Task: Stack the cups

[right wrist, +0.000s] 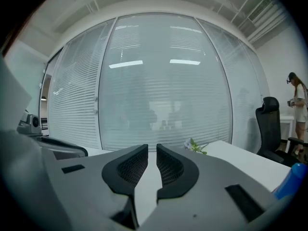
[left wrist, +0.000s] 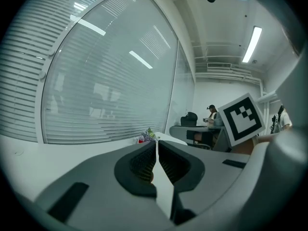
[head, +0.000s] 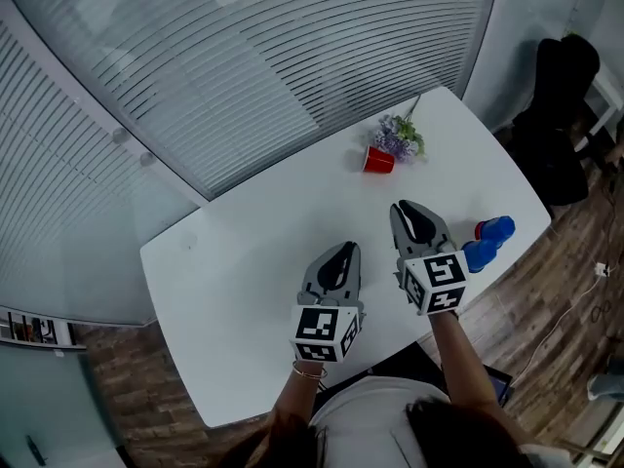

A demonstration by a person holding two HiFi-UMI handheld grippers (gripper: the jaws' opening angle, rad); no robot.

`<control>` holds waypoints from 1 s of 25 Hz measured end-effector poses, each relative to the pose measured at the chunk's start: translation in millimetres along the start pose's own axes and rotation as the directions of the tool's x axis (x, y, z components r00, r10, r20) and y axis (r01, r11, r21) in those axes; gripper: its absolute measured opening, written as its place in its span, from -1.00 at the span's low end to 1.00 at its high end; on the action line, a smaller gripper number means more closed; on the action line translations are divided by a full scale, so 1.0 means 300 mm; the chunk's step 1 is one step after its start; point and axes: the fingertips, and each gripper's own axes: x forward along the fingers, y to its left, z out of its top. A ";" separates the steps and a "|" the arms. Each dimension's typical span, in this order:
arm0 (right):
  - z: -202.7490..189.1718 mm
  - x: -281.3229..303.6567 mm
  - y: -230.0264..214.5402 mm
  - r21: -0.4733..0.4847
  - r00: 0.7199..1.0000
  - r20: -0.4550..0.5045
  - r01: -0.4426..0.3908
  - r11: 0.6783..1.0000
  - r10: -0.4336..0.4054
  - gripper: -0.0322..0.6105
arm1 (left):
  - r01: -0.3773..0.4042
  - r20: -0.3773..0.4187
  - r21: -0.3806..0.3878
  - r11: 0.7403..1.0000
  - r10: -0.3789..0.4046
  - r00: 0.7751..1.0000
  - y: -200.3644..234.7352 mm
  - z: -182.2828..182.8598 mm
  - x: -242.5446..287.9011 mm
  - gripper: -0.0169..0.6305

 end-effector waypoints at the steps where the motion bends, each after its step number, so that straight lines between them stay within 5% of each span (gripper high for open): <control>1: -0.001 0.023 -0.005 -0.010 1.000 -0.012 -0.011 1.000 0.011 -0.68 | -0.016 -0.005 -0.001 1.000 0.016 1.000 0.013 -0.005 0.001 -0.85; 9: -0.024 0.196 -0.036 -0.078 0.993 -0.103 -0.068 0.995 0.060 -0.45 | -0.088 -0.049 0.004 0.996 0.088 0.995 0.094 -0.053 0.012 -0.85; 25: -0.209 0.431 -0.214 -0.241 0.945 -0.326 -0.098 0.966 0.014 -0.05 | -0.124 -0.102 -0.027 0.992 0.121 0.987 0.137 -0.129 0.067 -0.85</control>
